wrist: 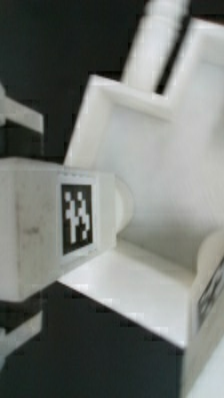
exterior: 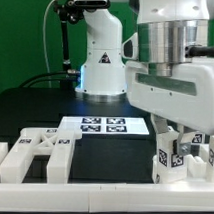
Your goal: Assemble chair
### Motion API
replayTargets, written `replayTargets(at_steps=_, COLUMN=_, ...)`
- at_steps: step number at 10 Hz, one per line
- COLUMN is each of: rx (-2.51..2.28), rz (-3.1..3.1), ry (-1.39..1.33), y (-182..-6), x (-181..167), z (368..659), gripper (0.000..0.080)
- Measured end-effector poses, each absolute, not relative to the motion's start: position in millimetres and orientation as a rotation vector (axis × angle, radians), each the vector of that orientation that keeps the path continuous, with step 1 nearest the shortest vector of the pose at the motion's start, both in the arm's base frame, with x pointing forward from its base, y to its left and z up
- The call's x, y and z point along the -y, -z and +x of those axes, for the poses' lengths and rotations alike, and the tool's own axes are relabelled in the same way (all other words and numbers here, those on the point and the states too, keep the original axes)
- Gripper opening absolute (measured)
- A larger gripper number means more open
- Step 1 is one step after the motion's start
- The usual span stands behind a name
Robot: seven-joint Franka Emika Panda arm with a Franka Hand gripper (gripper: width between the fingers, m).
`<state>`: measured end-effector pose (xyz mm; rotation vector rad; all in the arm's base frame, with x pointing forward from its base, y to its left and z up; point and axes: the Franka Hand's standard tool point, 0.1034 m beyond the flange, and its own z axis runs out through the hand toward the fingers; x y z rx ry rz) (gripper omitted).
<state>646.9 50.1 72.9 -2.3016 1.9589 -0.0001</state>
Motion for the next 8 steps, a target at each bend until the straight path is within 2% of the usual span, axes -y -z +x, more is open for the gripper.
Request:
replayTargets(at_steps=2, rx=-2.173, rz=-2.08, ry=-0.03, y=-72.0, x=-51.6, z=646.2, gripper=0.0291)
replayTargets(at_steps=4, rx=-2.19, rz=-2.064, ry=-0.032, y=-71.9, x=-53.8, z=645.9, gripper=0.0291)
replayTargets(at_steps=5, rx=-2.096, rz=-2.166, ry=-0.021, y=-71.6, x=-54.7, z=645.4, gripper=0.0361)
replayTargets(at_steps=6, rx=-1.916, rz=-2.337, ry=-0.008, y=-70.1, x=-59.0, z=644.0, gripper=0.0543)
replayTargets(at_steps=7, rx=-1.699, rz=-2.499, ry=0.007, y=-69.9, x=-58.5, z=643.8, gripper=0.0616)
replayTargets(at_steps=8, rx=-1.493, rz=-2.639, ry=0.02, y=-69.1, x=-58.1, z=642.5, gripper=0.0616)
